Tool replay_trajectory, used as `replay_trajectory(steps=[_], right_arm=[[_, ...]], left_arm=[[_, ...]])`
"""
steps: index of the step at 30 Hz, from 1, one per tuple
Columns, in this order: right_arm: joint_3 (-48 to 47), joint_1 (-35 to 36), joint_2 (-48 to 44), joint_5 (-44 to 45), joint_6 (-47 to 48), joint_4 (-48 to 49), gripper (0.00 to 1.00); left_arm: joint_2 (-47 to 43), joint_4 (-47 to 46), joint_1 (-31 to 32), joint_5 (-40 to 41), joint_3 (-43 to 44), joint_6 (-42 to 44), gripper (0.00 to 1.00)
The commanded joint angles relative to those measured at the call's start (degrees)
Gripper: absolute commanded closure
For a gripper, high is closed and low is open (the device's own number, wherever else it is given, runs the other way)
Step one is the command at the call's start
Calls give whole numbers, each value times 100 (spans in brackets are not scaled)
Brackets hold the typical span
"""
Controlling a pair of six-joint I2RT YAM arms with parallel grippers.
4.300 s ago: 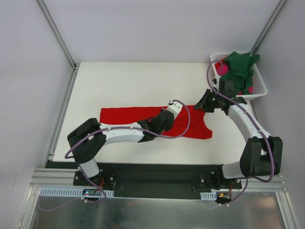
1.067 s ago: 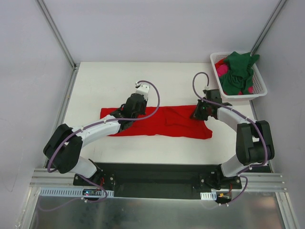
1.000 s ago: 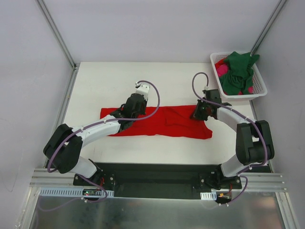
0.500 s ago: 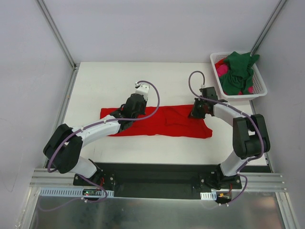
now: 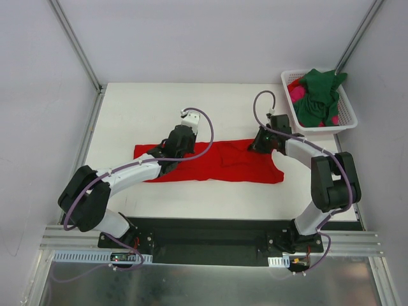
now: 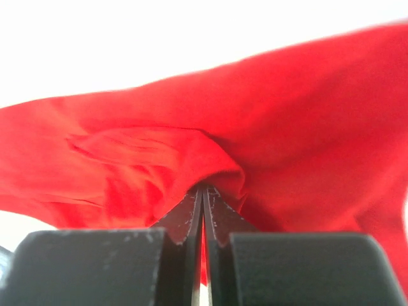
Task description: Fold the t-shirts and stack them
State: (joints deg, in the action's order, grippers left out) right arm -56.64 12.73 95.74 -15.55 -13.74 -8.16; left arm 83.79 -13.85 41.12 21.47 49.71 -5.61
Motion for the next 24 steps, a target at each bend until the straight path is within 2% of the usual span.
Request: replay_trajectory(steps=[1, 6, 13, 19, 24], right_arm=[[698, -51, -425, -747, -708, 1780, 99], [716, -25, -434, -967, -806, 1871, 99], [374, -25, -837, -634, -315, 880, 99], [-145, -25, -1207, 104, 291, -412, 99], [-128, -25, -1436, 702, 539, -739, 99]], left_arm=[[-47, -110, -70, -12, -41, -133, 100], [-82, -110, -87, -47, -85, -186, 100], [-73, -118, -78, -64, -102, -239, 100], [-12, -118, -87, -144, -41, -292, 100], [23, -118, -78, -170, -6, -318, 100]])
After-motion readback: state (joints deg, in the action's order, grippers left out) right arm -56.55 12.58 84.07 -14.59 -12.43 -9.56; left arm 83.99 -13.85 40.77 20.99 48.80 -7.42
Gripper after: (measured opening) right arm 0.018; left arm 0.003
